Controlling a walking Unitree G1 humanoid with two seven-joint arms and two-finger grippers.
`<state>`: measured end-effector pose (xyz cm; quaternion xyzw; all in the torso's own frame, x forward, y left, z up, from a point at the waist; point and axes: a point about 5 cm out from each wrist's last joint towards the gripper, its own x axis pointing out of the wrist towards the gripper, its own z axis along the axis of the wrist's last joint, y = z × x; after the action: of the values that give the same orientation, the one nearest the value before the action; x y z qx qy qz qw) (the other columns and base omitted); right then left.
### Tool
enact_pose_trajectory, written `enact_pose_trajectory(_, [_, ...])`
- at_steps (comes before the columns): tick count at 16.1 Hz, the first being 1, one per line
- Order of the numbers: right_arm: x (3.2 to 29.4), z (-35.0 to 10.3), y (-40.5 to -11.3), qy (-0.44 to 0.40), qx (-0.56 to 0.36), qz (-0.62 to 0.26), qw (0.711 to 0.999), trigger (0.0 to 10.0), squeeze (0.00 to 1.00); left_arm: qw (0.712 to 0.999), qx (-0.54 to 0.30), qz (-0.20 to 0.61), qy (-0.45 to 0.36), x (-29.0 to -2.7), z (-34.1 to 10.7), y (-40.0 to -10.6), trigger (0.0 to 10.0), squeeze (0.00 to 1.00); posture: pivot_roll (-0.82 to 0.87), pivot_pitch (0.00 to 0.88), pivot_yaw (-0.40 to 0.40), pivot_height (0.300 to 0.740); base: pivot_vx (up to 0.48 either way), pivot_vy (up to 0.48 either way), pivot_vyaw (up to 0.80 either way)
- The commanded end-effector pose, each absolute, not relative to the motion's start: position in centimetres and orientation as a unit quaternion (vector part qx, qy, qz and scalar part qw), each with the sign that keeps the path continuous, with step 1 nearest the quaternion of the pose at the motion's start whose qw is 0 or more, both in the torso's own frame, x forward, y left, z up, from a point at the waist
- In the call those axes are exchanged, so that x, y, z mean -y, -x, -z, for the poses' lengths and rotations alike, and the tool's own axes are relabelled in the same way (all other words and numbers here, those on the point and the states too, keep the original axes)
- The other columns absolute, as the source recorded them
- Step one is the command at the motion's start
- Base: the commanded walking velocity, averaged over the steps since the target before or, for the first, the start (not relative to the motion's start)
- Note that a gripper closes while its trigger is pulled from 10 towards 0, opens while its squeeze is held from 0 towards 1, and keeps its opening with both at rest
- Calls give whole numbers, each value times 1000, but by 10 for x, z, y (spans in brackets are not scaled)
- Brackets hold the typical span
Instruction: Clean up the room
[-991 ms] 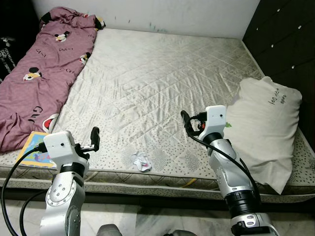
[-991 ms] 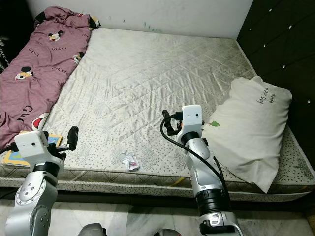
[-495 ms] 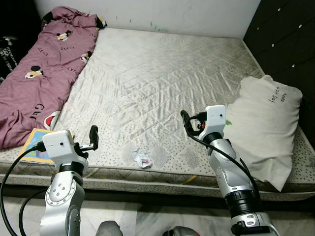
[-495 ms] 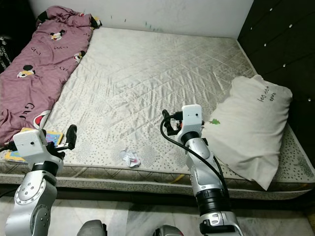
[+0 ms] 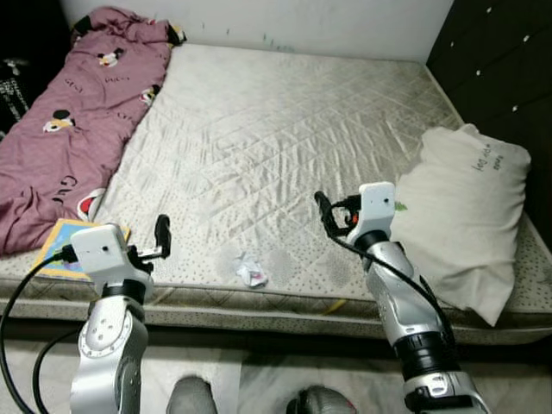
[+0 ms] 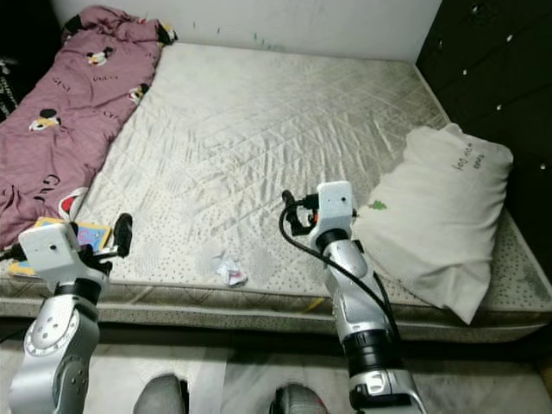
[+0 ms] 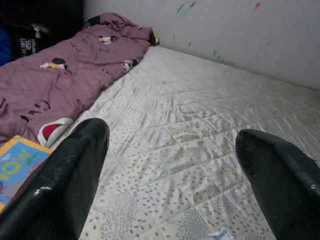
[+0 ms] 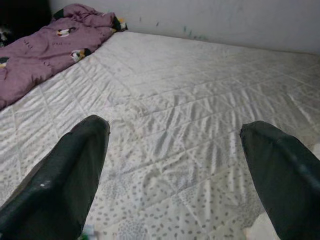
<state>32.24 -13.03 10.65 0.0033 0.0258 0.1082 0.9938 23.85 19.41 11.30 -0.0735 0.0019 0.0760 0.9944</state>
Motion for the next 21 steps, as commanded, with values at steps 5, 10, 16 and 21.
enact_pose_trajectory(5, [127, -108, -324, 0, -23, -119, 993, 10000, 0, 992, -6, -103, 73, -201, -110, -237, 10000, 0, 128, 54, -57, 580, 0, 0, 0])
enact_pose_trajectory(10, [122, -109, -326, 22, -18, -140, 990, 10000, 0, 991, -6, -108, 81, -203, -109, -236, 10000, 0, 131, 53, -65, 580, 0, 0, 0])
enact_pose_trajectory(16, [118, -109, -324, 27, -14, -156, 987, 10000, 0, 991, -2, -99, 89, -202, -109, -233, 10000, 0, 136, 52, -70, 580, 0, 0, 649])
enact_pose_trajectory(21, [114, -109, -323, 29, -8, -172, 985, 10000, 0, 992, -1, -91, 87, -201, -109, -234, 10000, 0, 137, 47, -67, 580, 233, 0, 662])
